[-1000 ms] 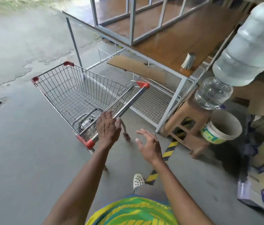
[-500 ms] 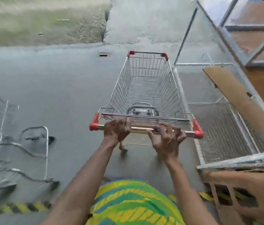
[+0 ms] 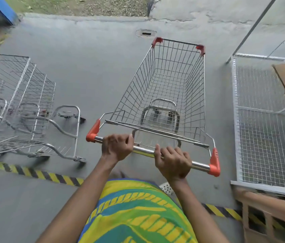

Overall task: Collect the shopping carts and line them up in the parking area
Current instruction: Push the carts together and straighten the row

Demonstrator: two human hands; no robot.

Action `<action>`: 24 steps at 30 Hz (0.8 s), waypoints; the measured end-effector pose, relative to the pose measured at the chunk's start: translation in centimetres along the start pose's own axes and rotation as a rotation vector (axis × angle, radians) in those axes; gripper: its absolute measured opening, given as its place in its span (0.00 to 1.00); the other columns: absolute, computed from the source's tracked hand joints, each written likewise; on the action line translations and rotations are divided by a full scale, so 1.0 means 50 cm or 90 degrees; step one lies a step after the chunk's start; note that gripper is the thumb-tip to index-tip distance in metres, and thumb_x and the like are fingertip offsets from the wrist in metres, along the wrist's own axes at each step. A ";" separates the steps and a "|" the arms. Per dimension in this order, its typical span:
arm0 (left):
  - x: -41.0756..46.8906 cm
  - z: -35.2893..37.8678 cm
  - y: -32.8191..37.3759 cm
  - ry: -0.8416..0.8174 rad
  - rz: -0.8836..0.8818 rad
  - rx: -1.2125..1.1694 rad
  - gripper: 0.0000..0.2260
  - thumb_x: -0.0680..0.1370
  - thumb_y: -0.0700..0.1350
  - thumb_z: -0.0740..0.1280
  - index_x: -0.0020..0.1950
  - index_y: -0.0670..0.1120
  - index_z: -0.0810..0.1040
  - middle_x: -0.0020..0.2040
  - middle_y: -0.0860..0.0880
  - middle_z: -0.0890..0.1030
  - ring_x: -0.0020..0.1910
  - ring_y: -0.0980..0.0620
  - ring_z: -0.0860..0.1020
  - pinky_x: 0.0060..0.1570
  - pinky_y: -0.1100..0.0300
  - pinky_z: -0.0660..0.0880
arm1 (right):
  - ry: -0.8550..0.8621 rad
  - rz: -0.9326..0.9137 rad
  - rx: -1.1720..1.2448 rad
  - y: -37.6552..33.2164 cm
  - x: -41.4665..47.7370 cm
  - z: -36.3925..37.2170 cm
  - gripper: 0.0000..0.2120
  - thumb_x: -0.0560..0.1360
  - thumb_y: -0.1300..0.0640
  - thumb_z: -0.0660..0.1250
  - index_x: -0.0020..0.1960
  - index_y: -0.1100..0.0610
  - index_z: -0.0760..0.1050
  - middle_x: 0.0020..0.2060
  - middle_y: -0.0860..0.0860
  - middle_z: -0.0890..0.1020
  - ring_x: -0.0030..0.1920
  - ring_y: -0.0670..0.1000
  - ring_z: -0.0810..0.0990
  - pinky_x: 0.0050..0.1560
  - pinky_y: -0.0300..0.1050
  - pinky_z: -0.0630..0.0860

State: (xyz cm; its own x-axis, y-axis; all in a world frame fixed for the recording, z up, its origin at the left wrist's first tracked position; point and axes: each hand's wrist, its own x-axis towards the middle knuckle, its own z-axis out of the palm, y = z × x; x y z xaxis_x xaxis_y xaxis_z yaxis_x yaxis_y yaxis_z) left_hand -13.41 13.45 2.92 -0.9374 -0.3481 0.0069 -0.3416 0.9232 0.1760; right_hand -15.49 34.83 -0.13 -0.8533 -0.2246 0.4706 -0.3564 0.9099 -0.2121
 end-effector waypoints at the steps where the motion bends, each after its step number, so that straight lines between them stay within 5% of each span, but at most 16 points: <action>1: 0.003 0.001 -0.009 0.013 0.003 -0.003 0.19 0.77 0.52 0.61 0.32 0.43 0.78 0.28 0.43 0.79 0.29 0.39 0.79 0.31 0.58 0.62 | 0.009 -0.002 -0.001 -0.005 0.012 0.008 0.21 0.78 0.46 0.69 0.29 0.53 0.75 0.25 0.49 0.76 0.28 0.52 0.77 0.31 0.46 0.66; 9: 0.136 -0.010 -0.126 0.067 0.099 -0.015 0.23 0.78 0.60 0.59 0.33 0.46 0.78 0.27 0.47 0.78 0.29 0.43 0.79 0.31 0.61 0.57 | 0.033 0.033 -0.017 -0.092 0.180 0.133 0.18 0.77 0.50 0.66 0.30 0.54 0.77 0.26 0.49 0.79 0.29 0.54 0.79 0.36 0.47 0.68; 13: 0.284 -0.008 -0.214 0.031 0.167 -0.060 0.26 0.75 0.70 0.56 0.34 0.48 0.72 0.32 0.49 0.79 0.36 0.45 0.80 0.33 0.60 0.64 | -0.003 0.080 -0.037 -0.168 0.294 0.211 0.18 0.76 0.51 0.66 0.30 0.56 0.79 0.26 0.50 0.81 0.28 0.55 0.80 0.41 0.46 0.68; 18: 0.495 -0.030 -0.293 0.027 0.260 -0.065 0.24 0.76 0.72 0.56 0.35 0.53 0.67 0.34 0.54 0.74 0.37 0.49 0.77 0.35 0.59 0.60 | -0.010 0.148 -0.035 -0.253 0.455 0.302 0.20 0.79 0.49 0.64 0.33 0.57 0.82 0.27 0.53 0.82 0.28 0.55 0.80 0.46 0.47 0.70; 24: 0.716 -0.030 -0.311 -0.013 0.277 -0.057 0.23 0.75 0.74 0.54 0.37 0.56 0.68 0.37 0.53 0.80 0.39 0.49 0.78 0.38 0.57 0.64 | -0.195 0.177 -0.098 -0.266 0.660 0.387 0.26 0.82 0.41 0.55 0.45 0.53 0.88 0.36 0.56 0.85 0.40 0.58 0.83 0.54 0.50 0.70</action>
State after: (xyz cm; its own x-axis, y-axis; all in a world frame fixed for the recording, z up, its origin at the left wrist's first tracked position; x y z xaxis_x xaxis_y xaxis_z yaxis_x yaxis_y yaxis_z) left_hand -41.59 -13.60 1.89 -0.9940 0.0745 0.0795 0.0919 0.9650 0.2456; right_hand -46.27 8.58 1.66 -0.9904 -0.0354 0.1335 -0.0560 0.9865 -0.1541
